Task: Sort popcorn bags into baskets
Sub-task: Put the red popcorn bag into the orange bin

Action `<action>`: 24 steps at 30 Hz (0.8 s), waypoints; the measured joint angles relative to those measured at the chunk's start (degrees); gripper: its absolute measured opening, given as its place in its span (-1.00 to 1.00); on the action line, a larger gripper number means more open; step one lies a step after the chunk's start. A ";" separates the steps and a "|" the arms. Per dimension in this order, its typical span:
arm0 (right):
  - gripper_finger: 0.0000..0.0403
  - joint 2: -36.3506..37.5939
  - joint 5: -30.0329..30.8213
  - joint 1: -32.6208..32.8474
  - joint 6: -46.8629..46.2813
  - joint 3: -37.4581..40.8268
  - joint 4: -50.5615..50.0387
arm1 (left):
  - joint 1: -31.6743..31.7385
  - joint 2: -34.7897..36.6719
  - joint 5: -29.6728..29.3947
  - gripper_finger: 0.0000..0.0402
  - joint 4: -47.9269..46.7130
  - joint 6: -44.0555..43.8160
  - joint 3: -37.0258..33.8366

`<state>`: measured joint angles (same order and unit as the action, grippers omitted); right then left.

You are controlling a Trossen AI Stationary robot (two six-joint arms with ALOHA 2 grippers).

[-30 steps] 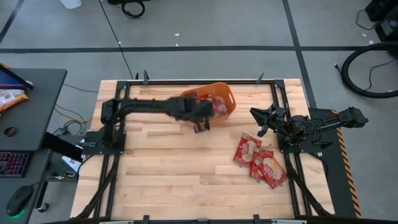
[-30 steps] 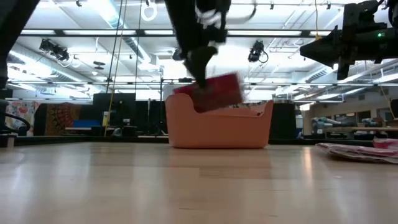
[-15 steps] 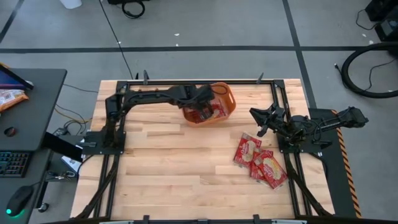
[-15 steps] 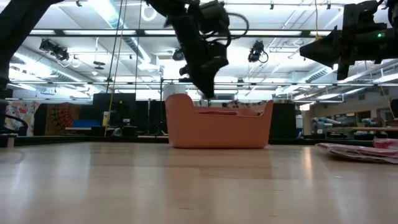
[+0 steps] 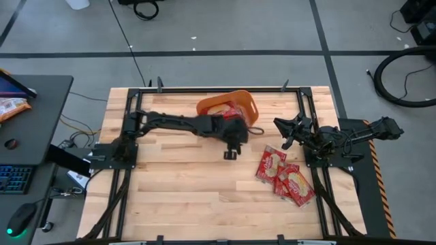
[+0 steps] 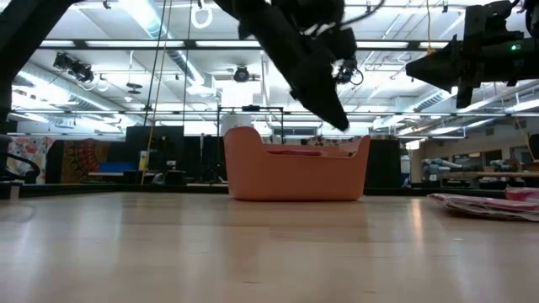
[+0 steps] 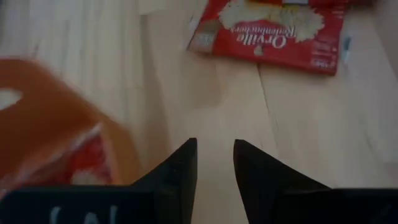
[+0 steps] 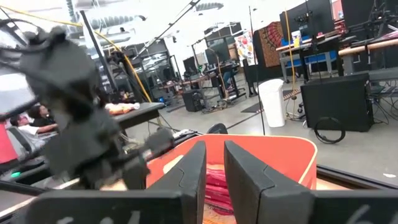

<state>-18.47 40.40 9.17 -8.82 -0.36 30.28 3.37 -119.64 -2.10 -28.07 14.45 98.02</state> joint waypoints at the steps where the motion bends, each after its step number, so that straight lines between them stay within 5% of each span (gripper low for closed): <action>1: -0.69 0.04 0.01 0.02 0.00 0.00 -0.01 | -0.52 -1.10 -0.20 -0.45 0.52 0.01 0.00; 11: -0.69 -0.27 0.00 0.02 0.00 -0.01 0.06 | -4.32 -8.52 -0.49 -0.46 5.08 -2.03 1.40; 24: -0.69 -0.27 0.00 0.00 0.00 -0.02 0.94 | -8.74 -18.36 -0.54 -0.46 8.38 1.68 14.64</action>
<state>-18.74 40.40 9.17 -8.82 -0.38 31.22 -5.37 -138.00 -2.63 -19.69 16.13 112.66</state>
